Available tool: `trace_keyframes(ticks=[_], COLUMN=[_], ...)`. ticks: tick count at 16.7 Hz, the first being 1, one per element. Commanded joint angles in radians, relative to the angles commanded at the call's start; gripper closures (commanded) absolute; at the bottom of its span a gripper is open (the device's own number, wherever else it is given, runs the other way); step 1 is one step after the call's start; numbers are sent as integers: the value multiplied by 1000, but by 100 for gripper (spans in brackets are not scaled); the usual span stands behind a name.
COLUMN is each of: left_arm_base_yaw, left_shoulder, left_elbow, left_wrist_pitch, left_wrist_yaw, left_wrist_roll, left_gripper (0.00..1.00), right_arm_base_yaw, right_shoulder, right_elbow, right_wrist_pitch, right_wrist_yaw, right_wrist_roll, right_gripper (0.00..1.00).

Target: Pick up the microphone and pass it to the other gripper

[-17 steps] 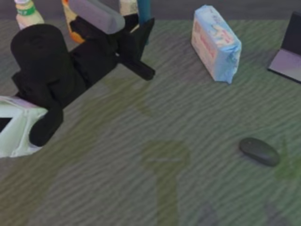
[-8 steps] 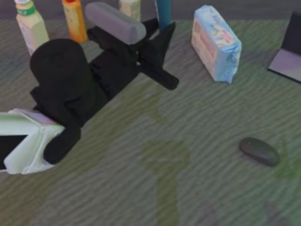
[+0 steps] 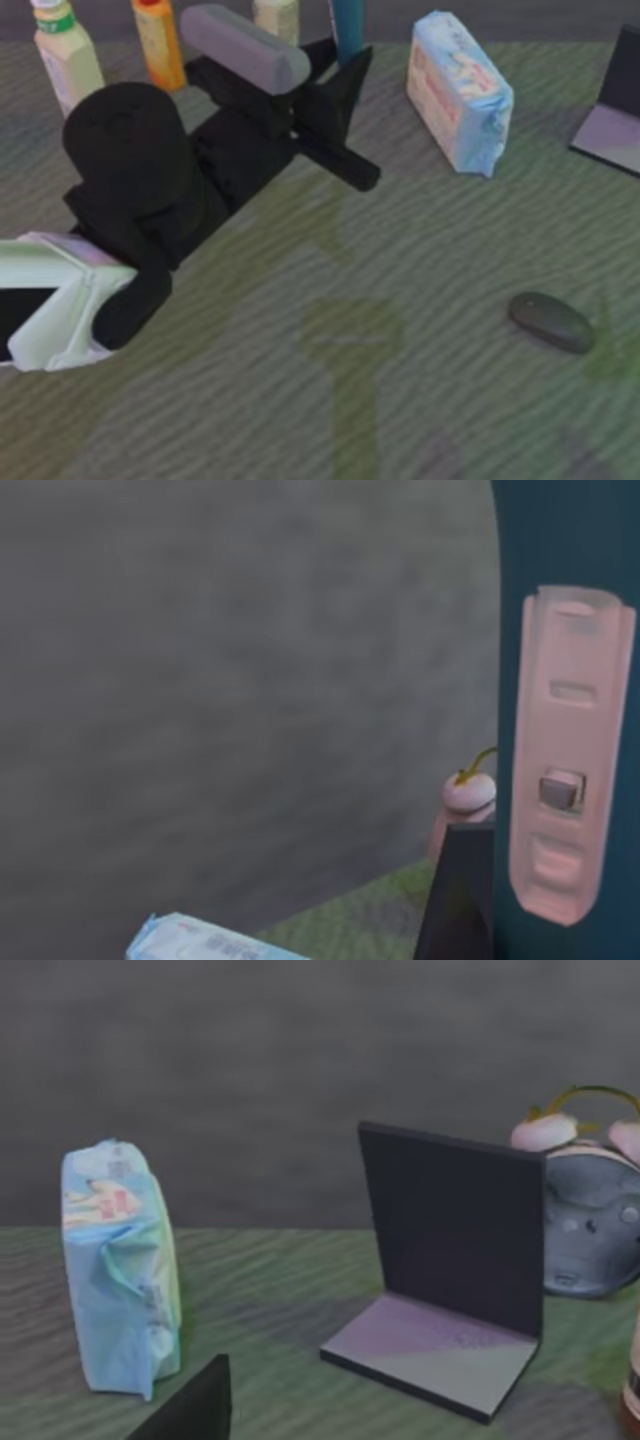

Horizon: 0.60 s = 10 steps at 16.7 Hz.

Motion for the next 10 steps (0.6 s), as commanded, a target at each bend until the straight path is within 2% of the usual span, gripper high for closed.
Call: trace_keyframes(ticks=[2, 4, 10], left_arm_base_yaw=[0, 0, 0], left_shoulder=[0, 0, 0], left_elbow=[0, 0, 0], left_wrist_pitch=[0, 0, 0], left_wrist_yaw=[0, 0, 0], left_wrist_roll=[0, 0, 0], left_gripper=[100, 100, 100], right_arm_base_yaw=[24, 63, 225], right_shoulder=[54, 152, 645], right_elbow=[43, 113, 387], right_wrist_pitch=[26, 68, 227], right_wrist_yaw=[-26, -69, -245], right_wrist_roll=[-3, -9, -32], right_gripper=[0, 0, 0])
